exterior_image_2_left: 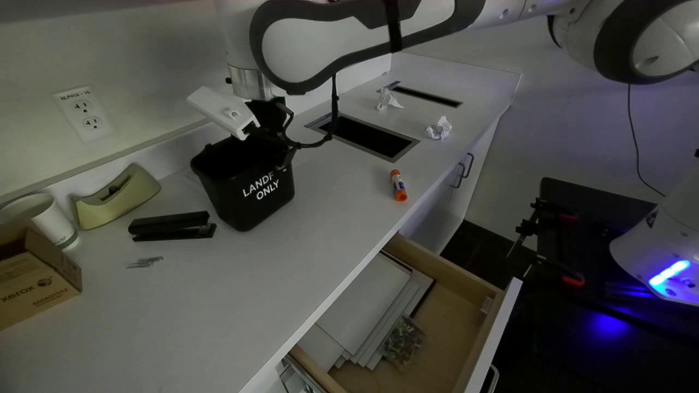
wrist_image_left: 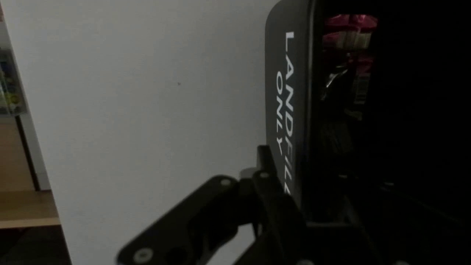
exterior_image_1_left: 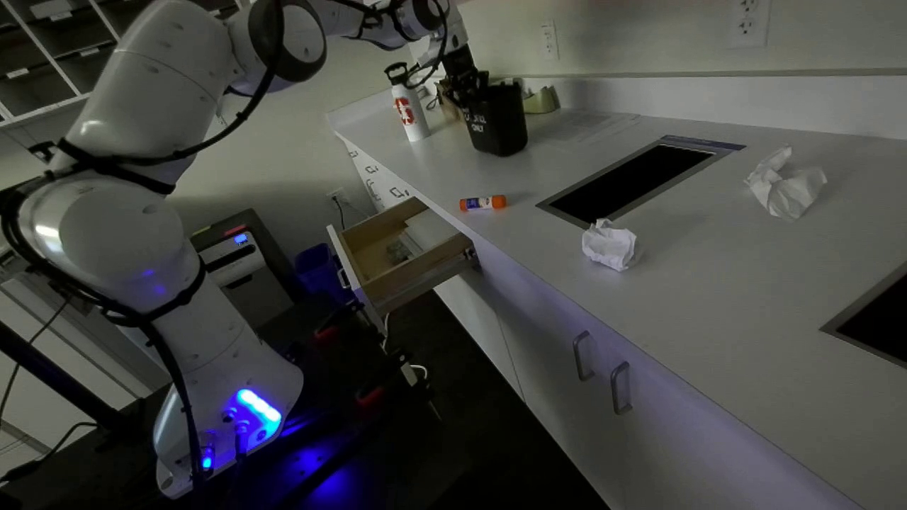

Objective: Move the landfill bin closer to the stapler

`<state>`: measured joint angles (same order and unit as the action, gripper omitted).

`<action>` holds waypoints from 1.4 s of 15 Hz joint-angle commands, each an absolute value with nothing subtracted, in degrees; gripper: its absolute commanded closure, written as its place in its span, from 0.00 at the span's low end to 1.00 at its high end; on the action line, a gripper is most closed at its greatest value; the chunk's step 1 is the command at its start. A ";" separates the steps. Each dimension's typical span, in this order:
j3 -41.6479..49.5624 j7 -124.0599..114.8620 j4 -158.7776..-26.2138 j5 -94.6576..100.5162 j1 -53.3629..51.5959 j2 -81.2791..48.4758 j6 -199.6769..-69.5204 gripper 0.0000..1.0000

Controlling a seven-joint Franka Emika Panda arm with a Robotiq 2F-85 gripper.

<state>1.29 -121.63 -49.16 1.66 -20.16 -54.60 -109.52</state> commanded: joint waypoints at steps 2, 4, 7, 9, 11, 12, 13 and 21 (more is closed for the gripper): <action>1.50 -122.53 -46.61 1.92 -20.95 -55.67 -107.01 0.32; 1.31 -122.48 -47.77 1.82 -21.43 -54.42 -107.11 0.17; 1.72 -123.16 -49.75 2.45 -22.90 -51.62 -107.26 0.00; 2.44 -124.06 -51.16 3.57 -24.16 -49.22 -107.03 0.00; 2.93 -125.12 -52.69 4.92 -25.14 -46.47 -107.35 0.00; 3.12 -126.00 -53.14 5.68 -25.59 -45.22 -107.10 0.00; 3.09 -126.36 -54.10 6.00 -25.90 -43.72 -106.83 0.00; 2.92 -130.52 -68.96 7.20 -28.17 -28.52 -109.06 0.00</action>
<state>2.21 -127.36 -57.77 6.08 -26.93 -36.98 -106.88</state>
